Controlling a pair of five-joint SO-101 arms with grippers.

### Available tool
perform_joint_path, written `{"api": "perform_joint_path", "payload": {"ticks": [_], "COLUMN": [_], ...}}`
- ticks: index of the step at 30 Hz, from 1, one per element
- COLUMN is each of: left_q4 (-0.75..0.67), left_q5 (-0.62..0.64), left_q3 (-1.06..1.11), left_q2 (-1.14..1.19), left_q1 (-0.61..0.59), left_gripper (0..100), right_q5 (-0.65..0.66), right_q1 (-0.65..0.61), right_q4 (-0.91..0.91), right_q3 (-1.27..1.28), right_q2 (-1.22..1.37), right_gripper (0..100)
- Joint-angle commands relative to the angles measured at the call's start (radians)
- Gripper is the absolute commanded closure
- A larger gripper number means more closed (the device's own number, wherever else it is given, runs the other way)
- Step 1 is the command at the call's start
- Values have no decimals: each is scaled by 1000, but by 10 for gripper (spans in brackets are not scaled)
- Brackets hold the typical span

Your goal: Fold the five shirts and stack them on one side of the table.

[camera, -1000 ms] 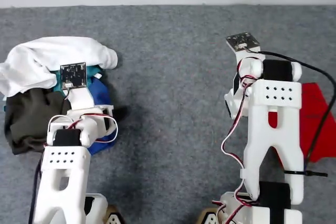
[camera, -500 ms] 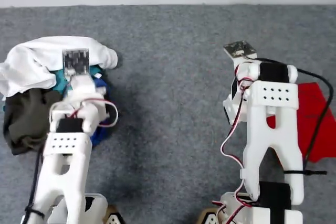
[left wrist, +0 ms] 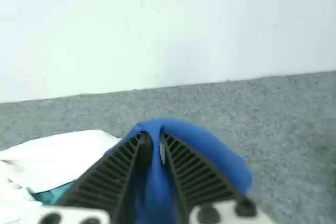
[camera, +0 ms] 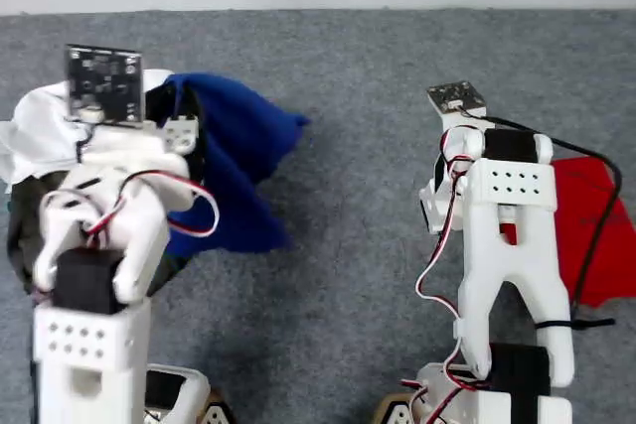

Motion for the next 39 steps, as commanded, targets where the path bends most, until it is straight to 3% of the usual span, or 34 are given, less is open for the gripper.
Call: {"api": "perform_joint_path", "payload": {"ticks": [1, 5, 11, 16, 19, 24, 27, 29, 34, 39], "left_q4": [110, 121, -64, -173, -121, 127, 253, 316, 354, 204], "left_q5": [-12, -15, -15, -15, -11, -9, -12, -17, -106, -221], "left_q3": [-67, 110, 338, 297, 122, -337, -464, -456, -263, 56], "left_q2": [-21, -28, -28, -17, 21, 161, 255, 302, 393, 479], "left_q1": [14, 23, 41, 176, 256, 408, 520, 566, 554, 407], "left_gripper": [987, 987, 987, 987, 987, 987, 987, 987, 987, 987], "right_q5": [-20, -20, -20, -21, -21, -21, -21, -21, -21, -21], "right_q1": [-1, -1, -1, -1, -1, 1, 1, 8, 67, 96], "right_q4": [-12, -12, -12, -12, -12, -12, -13, -12, -12, -12], "right_q3": [2, 2, 2, 2, 3, 3, 3, 3, 3, 3], "right_q2": [-39, -39, -39, -39, -39, -38, -38, -38, -31, -30], "right_gripper": [820, 820, 820, 820, 820, 821, 821, 821, 821, 821]}}
